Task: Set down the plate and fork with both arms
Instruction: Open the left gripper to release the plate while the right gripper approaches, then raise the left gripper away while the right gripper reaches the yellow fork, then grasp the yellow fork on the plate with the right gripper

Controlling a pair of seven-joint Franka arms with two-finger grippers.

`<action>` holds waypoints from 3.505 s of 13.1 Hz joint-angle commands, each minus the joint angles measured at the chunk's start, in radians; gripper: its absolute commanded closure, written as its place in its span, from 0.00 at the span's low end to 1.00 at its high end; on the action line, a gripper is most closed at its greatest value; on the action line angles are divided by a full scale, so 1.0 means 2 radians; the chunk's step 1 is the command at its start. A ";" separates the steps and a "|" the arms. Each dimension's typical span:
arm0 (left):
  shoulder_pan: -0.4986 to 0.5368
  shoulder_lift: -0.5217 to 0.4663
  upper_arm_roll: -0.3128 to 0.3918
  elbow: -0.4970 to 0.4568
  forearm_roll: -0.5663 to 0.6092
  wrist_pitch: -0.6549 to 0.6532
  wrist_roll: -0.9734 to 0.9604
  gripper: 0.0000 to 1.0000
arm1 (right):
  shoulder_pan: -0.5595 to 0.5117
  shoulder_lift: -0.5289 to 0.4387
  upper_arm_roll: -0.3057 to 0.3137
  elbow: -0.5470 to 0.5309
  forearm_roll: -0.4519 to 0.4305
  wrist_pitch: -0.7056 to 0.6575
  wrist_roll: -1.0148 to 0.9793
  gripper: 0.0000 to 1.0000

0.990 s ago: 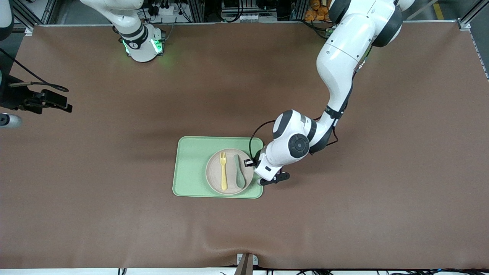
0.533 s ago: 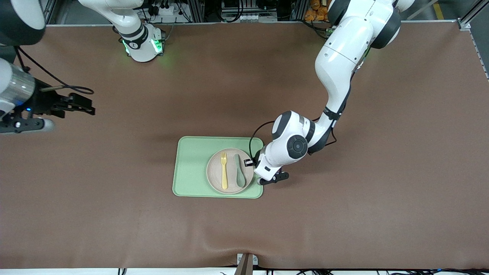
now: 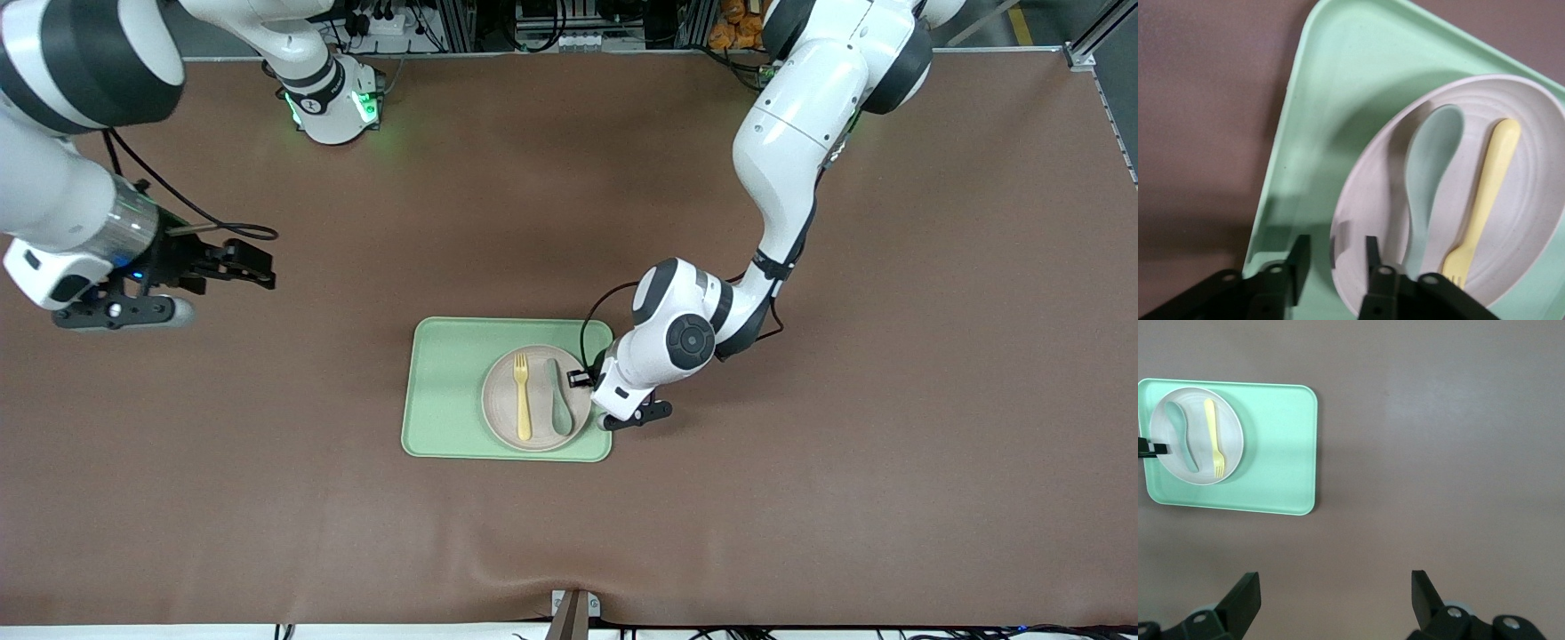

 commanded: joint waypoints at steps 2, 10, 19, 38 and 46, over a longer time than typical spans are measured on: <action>-0.004 -0.040 0.004 0.002 0.012 -0.005 -0.005 0.00 | 0.035 0.065 -0.002 0.056 0.006 0.027 0.036 0.00; 0.040 -0.202 0.003 -0.003 0.205 -0.233 0.046 0.00 | 0.094 0.221 -0.004 0.138 0.020 0.156 0.065 0.00; 0.145 -0.386 0.003 -0.041 0.204 -0.416 0.186 0.00 | 0.176 0.347 -0.011 0.143 -0.005 0.308 0.103 0.19; 0.207 -0.444 -0.003 -0.096 0.191 -0.470 0.185 0.00 | 0.211 0.393 -0.018 0.139 -0.036 0.334 0.128 0.58; 0.215 -0.448 0.002 -0.095 0.189 -0.502 0.171 0.00 | 0.203 0.383 -0.017 0.145 -0.034 0.312 0.140 0.98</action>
